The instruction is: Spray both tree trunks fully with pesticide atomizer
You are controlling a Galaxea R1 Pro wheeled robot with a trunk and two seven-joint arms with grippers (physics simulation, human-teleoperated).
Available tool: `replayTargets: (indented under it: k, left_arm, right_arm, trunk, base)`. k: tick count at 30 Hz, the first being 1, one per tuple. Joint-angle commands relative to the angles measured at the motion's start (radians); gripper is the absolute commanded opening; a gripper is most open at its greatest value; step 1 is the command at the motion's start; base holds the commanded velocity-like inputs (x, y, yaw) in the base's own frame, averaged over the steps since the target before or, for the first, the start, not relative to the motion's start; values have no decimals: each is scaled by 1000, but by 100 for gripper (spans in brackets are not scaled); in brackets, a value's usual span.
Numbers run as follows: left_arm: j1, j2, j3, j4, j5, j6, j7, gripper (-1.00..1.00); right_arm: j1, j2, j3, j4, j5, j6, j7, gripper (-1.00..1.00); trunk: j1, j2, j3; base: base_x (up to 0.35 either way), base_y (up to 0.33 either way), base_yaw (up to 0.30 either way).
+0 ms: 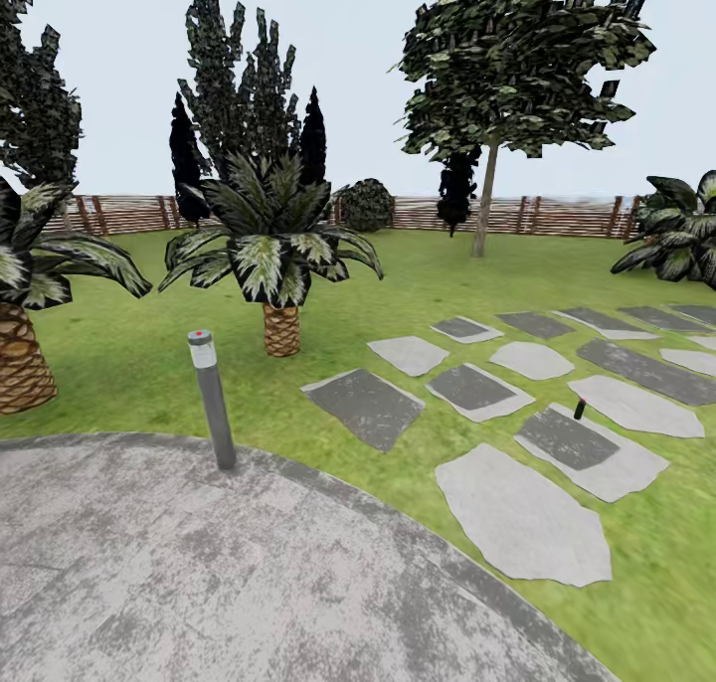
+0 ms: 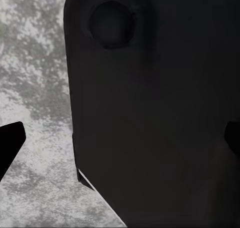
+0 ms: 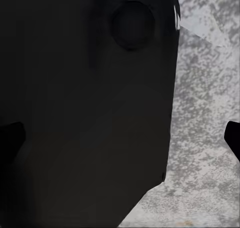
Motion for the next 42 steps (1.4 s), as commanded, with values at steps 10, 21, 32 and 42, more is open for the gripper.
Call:
replayTargets:
  k: [10,21,32,42]
  left_arm:
    - [0,-7,1,-2,6,9,-3,100]
    - [-5,-1,1,-14,10,1,-3,100]
    - [-98,42,2,-138,8,-29,3,100]
    - [-167,48,2,-311,7,-32,1,100]
  right_arm:
    - [1,32,2,-32,0,-2,-6,100]
    - [1,37,0,-39,-1,-17,-6,100]
    - [1,-26,-4,-305,0,-231,-11,100]
    - [-7,-31,-6,-546,0,-334,-11,100]
  trunk:
    - [0,0,0]
    - [0,0,0]
    - [0,0,0]
    - [0,0,0]
  base:
    - [0,0,0]
    - [0,0,0]
    - [0,0,0]
    - [0,0,0]
